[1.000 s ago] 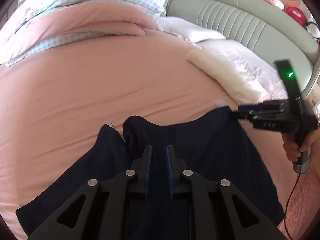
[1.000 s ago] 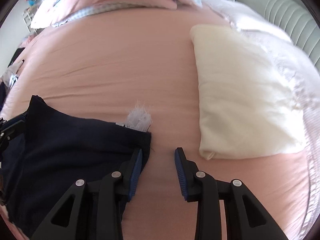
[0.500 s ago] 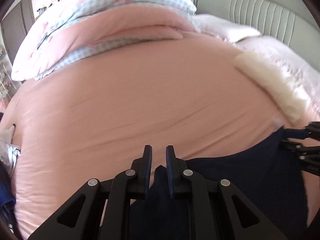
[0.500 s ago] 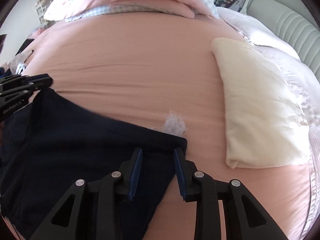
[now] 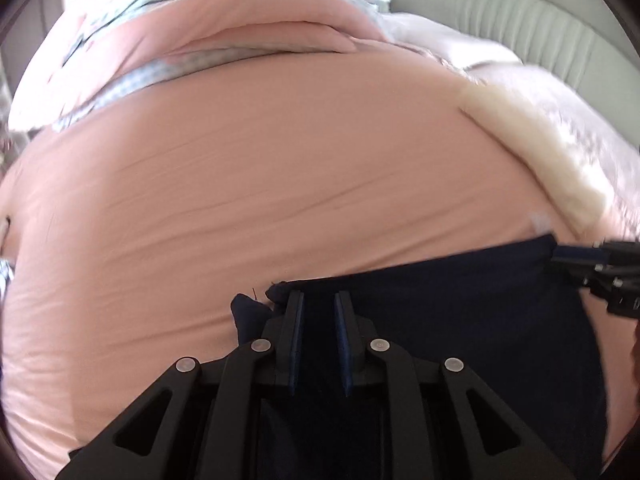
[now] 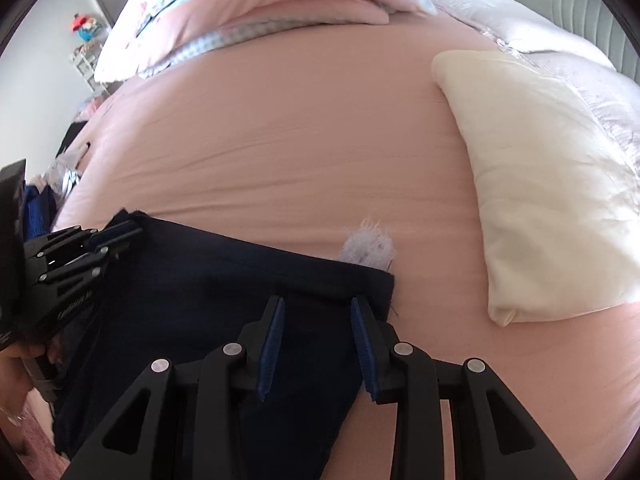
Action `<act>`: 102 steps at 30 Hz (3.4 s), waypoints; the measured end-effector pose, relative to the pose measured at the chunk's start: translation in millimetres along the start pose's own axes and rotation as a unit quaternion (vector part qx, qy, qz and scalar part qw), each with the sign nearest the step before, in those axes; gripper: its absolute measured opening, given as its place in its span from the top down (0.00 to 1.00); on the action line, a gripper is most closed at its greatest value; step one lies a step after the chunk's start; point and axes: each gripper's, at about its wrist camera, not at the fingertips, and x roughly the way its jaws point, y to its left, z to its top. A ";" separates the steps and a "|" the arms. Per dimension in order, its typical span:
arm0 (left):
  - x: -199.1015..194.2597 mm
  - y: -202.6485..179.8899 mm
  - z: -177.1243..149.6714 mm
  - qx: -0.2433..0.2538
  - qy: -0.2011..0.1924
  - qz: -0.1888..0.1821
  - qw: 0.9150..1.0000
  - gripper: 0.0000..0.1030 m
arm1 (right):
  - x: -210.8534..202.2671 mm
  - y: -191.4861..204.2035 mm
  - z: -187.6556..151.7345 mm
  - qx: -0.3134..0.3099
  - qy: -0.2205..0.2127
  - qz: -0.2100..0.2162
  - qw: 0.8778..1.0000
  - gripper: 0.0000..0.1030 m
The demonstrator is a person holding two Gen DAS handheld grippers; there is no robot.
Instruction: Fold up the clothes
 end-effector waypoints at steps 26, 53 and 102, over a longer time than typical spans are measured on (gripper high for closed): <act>-139.9 -38.8 -177.2 -0.034 0.069 -0.011 0.997 0.85 | -13.3 73.0 -74.9 -0.136 0.047 -0.084 0.986 0.57; -192.0 -25.5 -218.6 -0.103 0.036 -0.127 0.986 0.81 | 10.0 77.8 -83.4 -0.113 0.070 -0.020 0.991 0.54; -145.3 78.9 -138.5 -0.043 0.035 0.001 0.998 0.65 | 107.7 219.4 73.9 -0.261 0.106 0.023 0.959 0.47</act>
